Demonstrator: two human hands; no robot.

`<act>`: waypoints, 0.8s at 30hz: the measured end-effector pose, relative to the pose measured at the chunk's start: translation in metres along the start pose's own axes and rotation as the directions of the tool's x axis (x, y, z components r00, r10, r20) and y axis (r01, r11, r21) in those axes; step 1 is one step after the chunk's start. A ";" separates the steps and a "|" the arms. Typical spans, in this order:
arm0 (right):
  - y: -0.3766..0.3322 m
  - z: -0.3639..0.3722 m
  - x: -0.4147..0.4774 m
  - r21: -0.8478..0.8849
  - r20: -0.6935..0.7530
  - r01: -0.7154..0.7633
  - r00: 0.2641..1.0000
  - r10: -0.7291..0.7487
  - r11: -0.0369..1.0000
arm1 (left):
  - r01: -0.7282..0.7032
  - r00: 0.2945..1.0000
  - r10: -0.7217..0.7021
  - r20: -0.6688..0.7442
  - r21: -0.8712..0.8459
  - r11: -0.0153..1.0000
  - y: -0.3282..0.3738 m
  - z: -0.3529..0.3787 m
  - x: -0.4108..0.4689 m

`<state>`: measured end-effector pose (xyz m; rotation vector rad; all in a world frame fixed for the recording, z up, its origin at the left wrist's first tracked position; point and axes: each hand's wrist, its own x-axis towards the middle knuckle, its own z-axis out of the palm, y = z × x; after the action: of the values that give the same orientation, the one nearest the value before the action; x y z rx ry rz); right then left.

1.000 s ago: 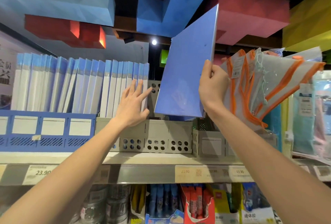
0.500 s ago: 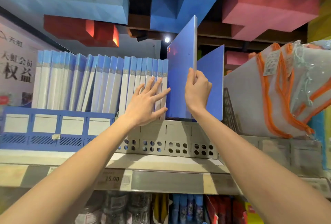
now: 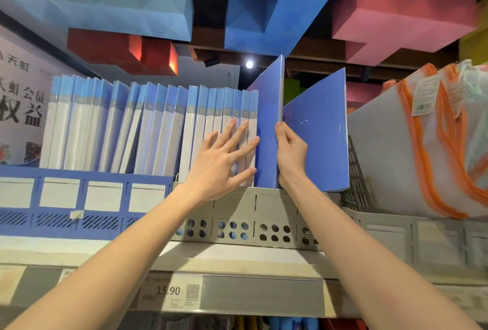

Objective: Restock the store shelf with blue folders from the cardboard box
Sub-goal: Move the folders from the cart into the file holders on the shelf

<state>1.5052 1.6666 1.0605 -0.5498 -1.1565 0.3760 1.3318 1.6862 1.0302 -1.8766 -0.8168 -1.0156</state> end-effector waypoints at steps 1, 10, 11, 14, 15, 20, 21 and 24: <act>0.000 -0.001 0.002 0.041 -0.004 -0.017 1.000 0.017 0.999 | 0.001 1.000 -0.001 -0.007 0.001 1.000 0.000 0.001 0.000; 0.009 0.000 -0.001 0.194 0.256 -0.272 0.941 0.220 0.942 | -0.006 1.000 0.007 -0.012 0.038 0.999 -0.002 0.006 0.000; 0.006 -0.001 0.001 0.173 0.282 -0.282 0.932 0.227 0.944 | -0.005 1.000 0.006 -0.008 0.044 0.999 -0.003 0.006 0.000; -0.006 -0.005 0.007 0.088 0.307 -0.287 0.919 0.248 0.954 | -0.005 1.000 0.006 -0.006 0.049 0.999 -0.004 0.007 0.000; -0.009 -0.007 0.007 0.057 0.318 -0.298 0.910 0.266 0.953 | -0.007 1.000 0.008 -0.008 0.047 0.999 -0.004 0.007 0.001; -0.017 -0.022 -0.004 -0.164 0.341 -0.305 0.875 0.344 0.938 | -0.001 1.000 0.001 0.000 0.021 1.000 -0.003 0.006 0.000; -0.019 -0.024 -0.007 -0.208 0.354 -0.288 0.869 0.347 0.935 | -0.001 1.000 0.001 0.006 0.017 1.000 -0.003 0.005 0.000; -0.020 -0.031 -0.012 -0.315 0.378 -0.246 0.853 0.359 0.917 | 0.008 1.000 -0.007 0.028 -0.012 1.000 -0.002 0.001 -0.001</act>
<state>1.5300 1.6376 1.0539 -0.9167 -1.5628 0.6519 1.3302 1.6882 1.0294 -1.9030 -0.8367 -1.0024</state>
